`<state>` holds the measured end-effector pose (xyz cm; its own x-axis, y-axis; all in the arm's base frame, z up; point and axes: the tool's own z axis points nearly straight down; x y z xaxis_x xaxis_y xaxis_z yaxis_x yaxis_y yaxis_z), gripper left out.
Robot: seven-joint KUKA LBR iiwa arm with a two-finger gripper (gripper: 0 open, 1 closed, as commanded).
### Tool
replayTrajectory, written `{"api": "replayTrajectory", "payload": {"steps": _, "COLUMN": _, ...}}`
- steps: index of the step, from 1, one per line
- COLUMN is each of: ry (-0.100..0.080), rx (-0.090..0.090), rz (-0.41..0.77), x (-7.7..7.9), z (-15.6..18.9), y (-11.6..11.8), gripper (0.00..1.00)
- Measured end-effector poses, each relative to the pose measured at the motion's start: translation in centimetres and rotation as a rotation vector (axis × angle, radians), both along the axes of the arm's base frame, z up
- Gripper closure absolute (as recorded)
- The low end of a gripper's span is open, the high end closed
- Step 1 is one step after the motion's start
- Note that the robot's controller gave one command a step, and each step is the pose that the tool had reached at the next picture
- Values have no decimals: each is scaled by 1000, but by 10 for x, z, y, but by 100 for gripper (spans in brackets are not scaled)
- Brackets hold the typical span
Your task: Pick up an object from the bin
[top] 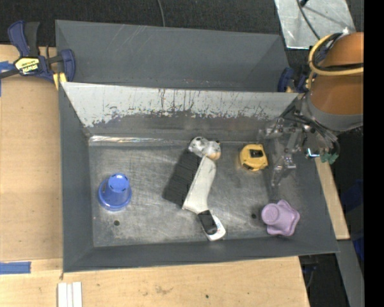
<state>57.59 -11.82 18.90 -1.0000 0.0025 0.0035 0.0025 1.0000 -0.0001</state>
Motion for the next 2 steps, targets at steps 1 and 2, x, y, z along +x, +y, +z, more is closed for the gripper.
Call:
{"api": "replayTrajectory", "payload": {"steps": 1, "ry": -7, "rx": -1, "rz": 2, "x": 2, "z": 4, "y": 0, "gripper": 0}}
{"api": "replayTrajectory", "payload": {"steps": 2, "ry": -37, "rx": -6, "rz": -43, "x": 18, "z": -99, "y": -25, "gripper": 100}}
